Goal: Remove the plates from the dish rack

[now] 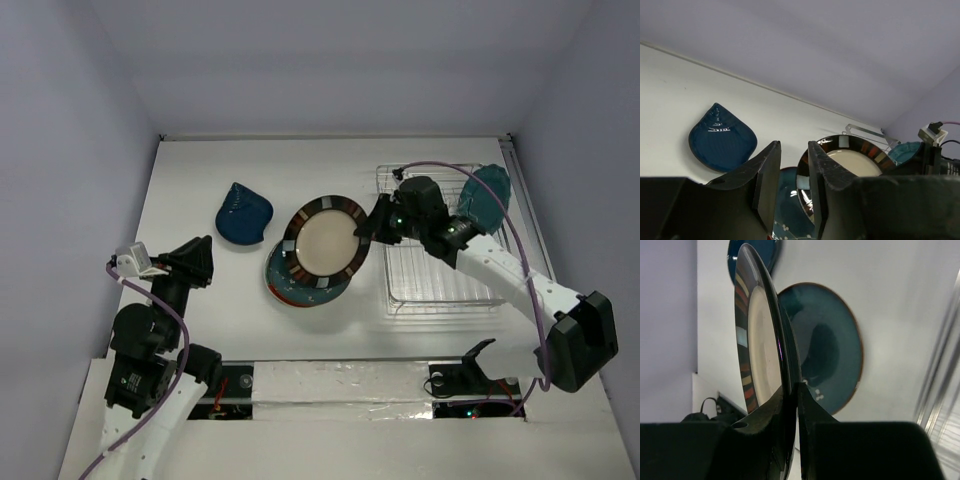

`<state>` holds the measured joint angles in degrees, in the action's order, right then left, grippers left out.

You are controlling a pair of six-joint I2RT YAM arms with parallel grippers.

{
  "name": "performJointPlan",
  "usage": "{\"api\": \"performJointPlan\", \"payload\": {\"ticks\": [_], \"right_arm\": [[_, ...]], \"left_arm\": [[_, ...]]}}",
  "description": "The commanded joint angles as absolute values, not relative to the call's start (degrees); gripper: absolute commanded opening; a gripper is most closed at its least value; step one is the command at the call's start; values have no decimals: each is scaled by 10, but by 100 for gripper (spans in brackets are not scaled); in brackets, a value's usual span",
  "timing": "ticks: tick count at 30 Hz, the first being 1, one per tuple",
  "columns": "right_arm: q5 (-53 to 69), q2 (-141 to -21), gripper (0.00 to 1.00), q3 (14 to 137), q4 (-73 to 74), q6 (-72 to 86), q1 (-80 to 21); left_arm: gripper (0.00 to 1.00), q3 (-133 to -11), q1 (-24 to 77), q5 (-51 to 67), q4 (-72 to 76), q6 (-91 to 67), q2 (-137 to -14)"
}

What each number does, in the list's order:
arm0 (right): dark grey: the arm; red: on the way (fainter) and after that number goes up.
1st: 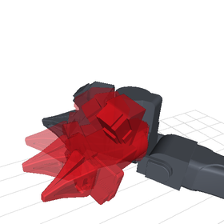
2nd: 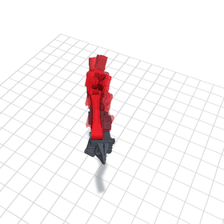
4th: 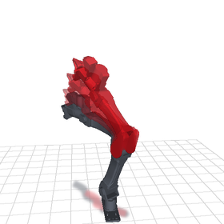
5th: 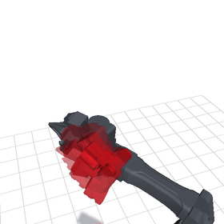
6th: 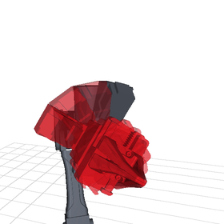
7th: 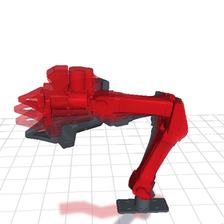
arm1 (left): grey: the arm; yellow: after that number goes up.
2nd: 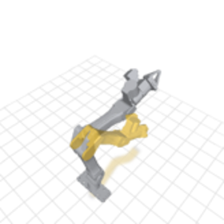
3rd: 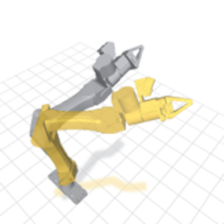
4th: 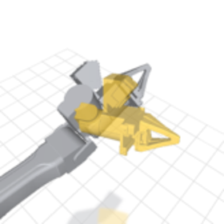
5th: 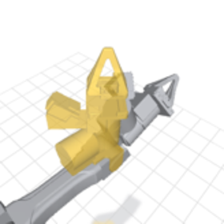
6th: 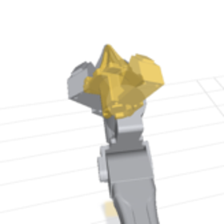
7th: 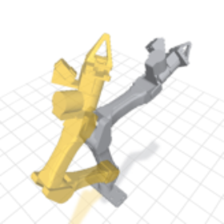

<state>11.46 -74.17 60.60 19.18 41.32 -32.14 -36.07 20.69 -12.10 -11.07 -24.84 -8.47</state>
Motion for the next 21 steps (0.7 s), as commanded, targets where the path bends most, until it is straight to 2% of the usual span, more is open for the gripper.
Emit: {"api": "performJointPlan", "payload": {"ticks": [1,21], "right_arm": [[151,-731,0,616,-2,481,-337],[174,-846,0,542,-136,523,-383]], "left_arm": [[25,-364,211,-119,-98,-250,-93],[26,-364,211,-119,-98,-250,-83]]}}
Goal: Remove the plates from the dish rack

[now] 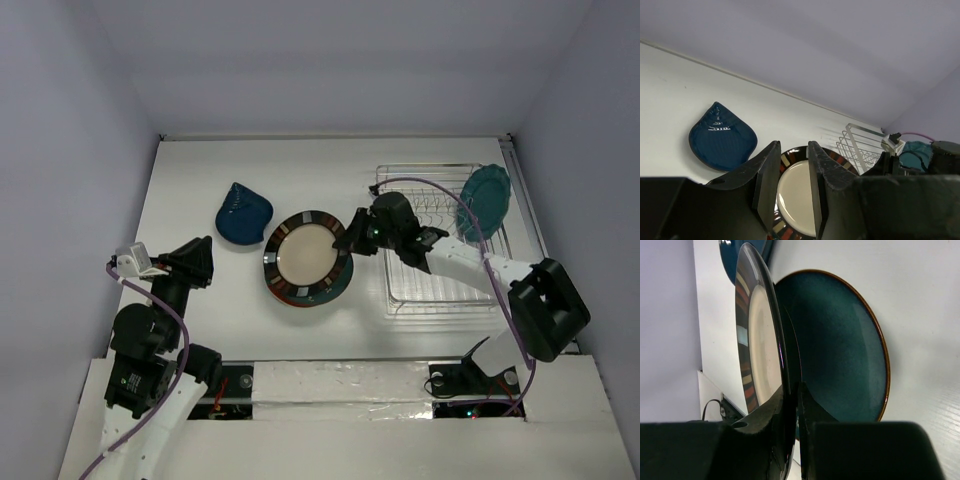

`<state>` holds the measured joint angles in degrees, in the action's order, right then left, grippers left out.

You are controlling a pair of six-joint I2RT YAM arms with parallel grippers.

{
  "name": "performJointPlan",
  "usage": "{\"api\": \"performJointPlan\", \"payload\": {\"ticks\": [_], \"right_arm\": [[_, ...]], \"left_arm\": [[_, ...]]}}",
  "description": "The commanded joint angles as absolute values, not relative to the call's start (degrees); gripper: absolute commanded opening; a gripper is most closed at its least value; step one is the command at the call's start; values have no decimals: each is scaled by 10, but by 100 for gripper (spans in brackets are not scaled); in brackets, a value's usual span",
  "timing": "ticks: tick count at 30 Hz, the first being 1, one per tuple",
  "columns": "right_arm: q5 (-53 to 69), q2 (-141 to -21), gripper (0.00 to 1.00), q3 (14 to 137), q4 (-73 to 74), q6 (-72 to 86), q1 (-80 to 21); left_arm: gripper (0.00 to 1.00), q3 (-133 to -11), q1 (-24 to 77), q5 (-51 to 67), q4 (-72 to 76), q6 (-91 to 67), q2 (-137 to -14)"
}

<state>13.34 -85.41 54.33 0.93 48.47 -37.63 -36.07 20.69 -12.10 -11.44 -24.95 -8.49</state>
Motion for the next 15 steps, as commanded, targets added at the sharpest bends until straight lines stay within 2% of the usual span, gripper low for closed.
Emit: {"api": "performJointPlan", "payload": {"ticks": [1,8,11,12,15], "right_arm": [[175,-851,0,537,-141,526,-383],[167,-863,0,497,-158,527,-394],[158,-863,8,495,-144,521,-394],[147,-864,21,497,-123,517,-401],[104,-866,46,524,-52,490,-408]], "left_arm": [[26,-364,211,-119,-98,-251,-83],[27,-363,211,-119,-98,-251,-88],[28,-363,211,-119,-98,-252,-87],[28,-363,211,-119,-97,-251,-87],[29,-364,211,-119,-97,-251,-86]]}}
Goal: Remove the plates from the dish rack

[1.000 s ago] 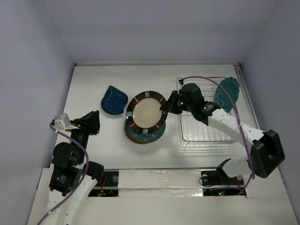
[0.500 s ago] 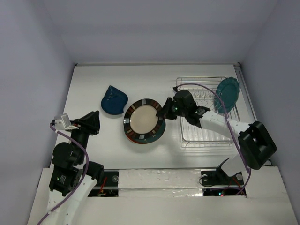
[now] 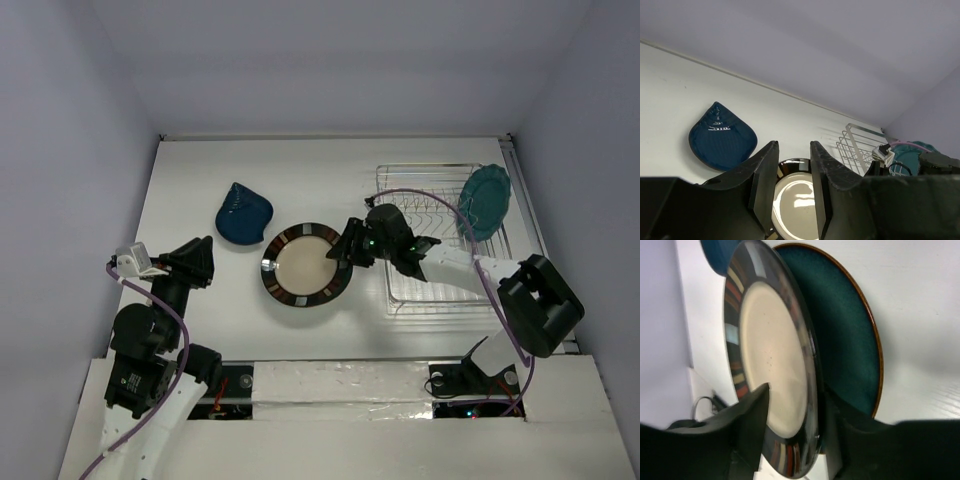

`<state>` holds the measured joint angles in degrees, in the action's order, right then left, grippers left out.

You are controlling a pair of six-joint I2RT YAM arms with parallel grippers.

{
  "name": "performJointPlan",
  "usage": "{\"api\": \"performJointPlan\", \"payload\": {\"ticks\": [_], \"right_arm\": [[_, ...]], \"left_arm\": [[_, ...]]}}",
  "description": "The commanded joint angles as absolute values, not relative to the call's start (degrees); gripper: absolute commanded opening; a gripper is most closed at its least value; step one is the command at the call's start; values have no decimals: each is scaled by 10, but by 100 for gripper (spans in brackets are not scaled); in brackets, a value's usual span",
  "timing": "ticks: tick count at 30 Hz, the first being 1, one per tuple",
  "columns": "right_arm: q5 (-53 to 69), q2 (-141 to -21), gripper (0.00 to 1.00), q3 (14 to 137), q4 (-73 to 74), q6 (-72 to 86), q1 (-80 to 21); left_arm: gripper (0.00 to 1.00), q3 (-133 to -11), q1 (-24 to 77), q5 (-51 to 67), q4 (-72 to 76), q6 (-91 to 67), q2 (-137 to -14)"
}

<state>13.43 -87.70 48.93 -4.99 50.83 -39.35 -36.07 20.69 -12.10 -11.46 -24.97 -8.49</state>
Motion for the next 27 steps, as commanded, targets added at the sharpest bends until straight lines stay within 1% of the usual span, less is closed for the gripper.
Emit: {"api": "performJointPlan", "payload": {"ticks": [1,2,3,5,6,8,9,14,18,23,27], "right_arm": [[92,-864,52,529,-39,478,-415],[83,-863,56,533,-28,475,-415],[70,-863,63,547,-5,470,-415],[62,-874,69,564,31,451,-421],[42,-880,73,584,67,444,-432],[20,-897,77,607,103,424,-442],[2,-903,81,617,138,418,-442],[-96,-939,91,677,227,397,-482],[-148,-976,95,727,284,385,-499],[-193,-1016,95,777,330,374,-522],[-264,-1034,97,822,387,374,-534]], "left_arm": [[29,-363,211,-119,-97,-251,-86],[29,-363,211,-119,-97,-252,-86],[29,-364,211,-119,-98,-251,-86],[29,-363,211,-119,-98,-251,-84],[30,-363,211,-119,-98,-251,-83],[30,-363,211,-119,-97,-251,-83],[30,-363,211,-119,-98,-251,-82],[30,-364,211,-119,-97,-251,-75],[30,-364,211,-119,-98,-251,-74],[30,-364,211,-119,-98,-250,-69],[30,-364,211,-119,-98,-250,-65]]}}
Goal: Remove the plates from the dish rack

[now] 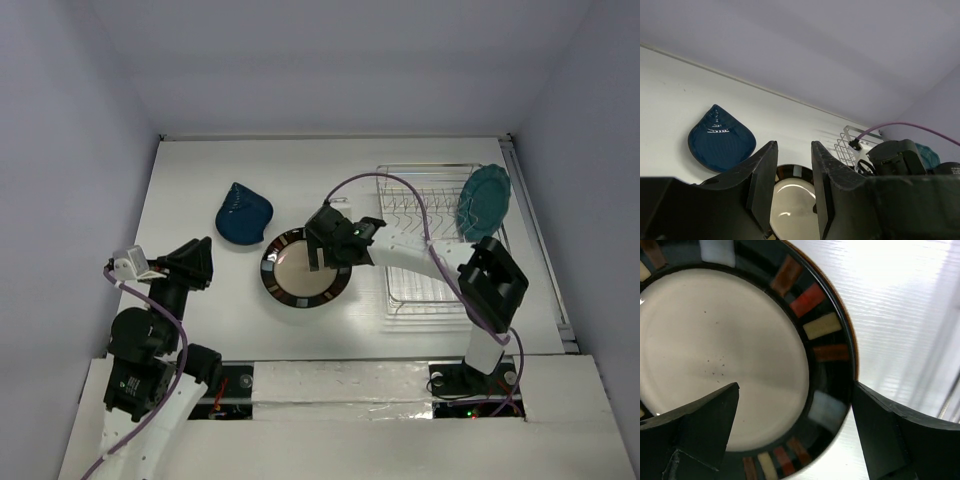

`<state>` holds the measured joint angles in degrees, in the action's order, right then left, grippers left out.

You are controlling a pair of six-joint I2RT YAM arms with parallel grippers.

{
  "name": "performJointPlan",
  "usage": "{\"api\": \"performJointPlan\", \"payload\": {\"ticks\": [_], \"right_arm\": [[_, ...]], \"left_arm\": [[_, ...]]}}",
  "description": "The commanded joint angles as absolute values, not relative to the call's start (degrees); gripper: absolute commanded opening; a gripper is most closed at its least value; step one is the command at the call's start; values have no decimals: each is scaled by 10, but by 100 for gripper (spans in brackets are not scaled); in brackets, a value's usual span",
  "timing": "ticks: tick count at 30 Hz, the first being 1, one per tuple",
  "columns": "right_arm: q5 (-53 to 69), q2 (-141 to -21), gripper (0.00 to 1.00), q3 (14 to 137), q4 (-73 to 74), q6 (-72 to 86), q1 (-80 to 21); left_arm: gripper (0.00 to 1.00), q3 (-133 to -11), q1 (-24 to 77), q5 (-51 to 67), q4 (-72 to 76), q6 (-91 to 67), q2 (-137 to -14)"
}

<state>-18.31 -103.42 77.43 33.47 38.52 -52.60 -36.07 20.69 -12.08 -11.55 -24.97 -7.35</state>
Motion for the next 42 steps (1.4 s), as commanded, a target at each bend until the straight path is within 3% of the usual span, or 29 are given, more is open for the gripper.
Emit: {"api": "performJointPlan", "payload": {"ticks": [1,8,11,13,15,17,22,23,24,25,27,28,32,38,42], "right_arm": [[-272,-1034,97,825,392,374,-534],[-304,-1005,96,824,396,374,-534],[-331,-973,84,832,395,369,-534],[-391,-949,27,840,414,369,-534],[-427,-906,0,854,444,370,-510],[-454,-870,0,846,449,353,-472],[-452,-740,0,768,418,300,-268],[-449,-724,8,755,410,281,-239],[-447,-710,32,745,389,270,-213],[-439,-695,44,719,373,257,-161],[-400,-656,65,698,333,221,-106],[-357,-646,68,689,318,209,-81],[-279,-636,68,671,280,149,10],[-318,-727,54,703,314,81,41],[-266,-765,55,717,307,67,61]], "left_arm": [[30,-364,211,-119,-98,-250,-64],[30,-364,211,-119,-98,-250,-62],[30,-364,211,-119,-98,-250,-62],[30,-365,211,-119,-98,-250,-62],[30,-365,211,-119,-98,-250,-63],[30,-365,211,-119,-98,-250,-63],[27,-365,211,-119,-98,-250,-58],[26,-365,211,-119,-98,-250,-57],[21,-365,211,-119,-98,-249,-56],[18,-365,211,-119,-98,-250,-55],[10,-366,211,-119,-100,-250,-55],[8,-366,211,-119,-101,-250,-54],[7,-370,211,-119,-112,-251,-53],[13,-371,211,-119,-112,-252,-47],[16,-371,211,-119,-114,-252,-51]]}}
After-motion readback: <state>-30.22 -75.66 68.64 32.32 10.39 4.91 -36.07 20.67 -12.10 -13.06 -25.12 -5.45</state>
